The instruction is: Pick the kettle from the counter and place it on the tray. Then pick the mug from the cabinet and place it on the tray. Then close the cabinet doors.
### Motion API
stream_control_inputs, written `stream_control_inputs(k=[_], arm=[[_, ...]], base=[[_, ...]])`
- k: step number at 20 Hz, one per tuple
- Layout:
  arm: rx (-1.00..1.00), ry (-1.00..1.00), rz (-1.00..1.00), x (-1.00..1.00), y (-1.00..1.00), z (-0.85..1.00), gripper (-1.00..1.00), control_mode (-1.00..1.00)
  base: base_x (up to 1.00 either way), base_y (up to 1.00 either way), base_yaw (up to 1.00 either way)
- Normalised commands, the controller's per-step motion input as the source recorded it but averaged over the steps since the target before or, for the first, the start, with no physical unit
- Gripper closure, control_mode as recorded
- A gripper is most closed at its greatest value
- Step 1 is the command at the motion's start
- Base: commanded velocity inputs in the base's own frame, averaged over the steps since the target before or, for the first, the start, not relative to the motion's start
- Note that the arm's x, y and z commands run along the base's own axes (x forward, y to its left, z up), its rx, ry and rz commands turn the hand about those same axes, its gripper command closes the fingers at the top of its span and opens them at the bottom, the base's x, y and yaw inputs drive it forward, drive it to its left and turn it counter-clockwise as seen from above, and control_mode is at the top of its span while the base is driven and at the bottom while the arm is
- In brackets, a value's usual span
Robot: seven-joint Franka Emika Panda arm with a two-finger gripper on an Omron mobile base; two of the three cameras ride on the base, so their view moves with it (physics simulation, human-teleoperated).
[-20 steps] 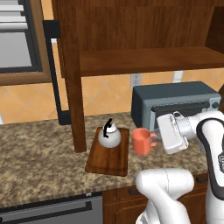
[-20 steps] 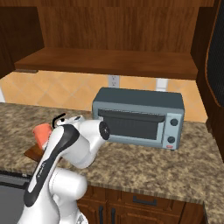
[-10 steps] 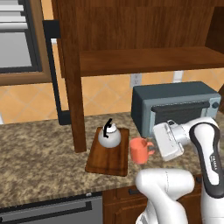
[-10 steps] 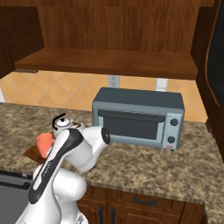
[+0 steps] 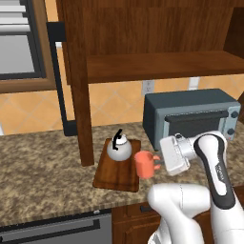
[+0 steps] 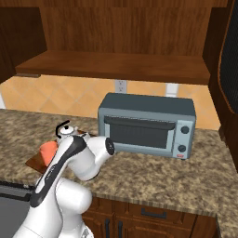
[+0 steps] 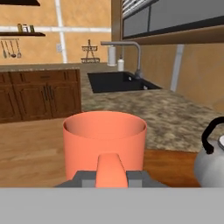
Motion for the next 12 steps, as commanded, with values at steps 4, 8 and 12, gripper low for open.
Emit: stream_control_inputs(k=[4,8,12], arm=[[0.0,0.0,0.0,0.31,0.09,-0.22,1.0,-1.0],[0.0,0.0,0.0,0.33,0.0,-0.2,1.0,-1.0],[0.0,0.0,0.0,0.24,0.07,-0.28,1.0,-1.0]], base=[[0.0,0.0,0.0],[0.0,0.0,0.0],[0.0,0.0,0.0]])
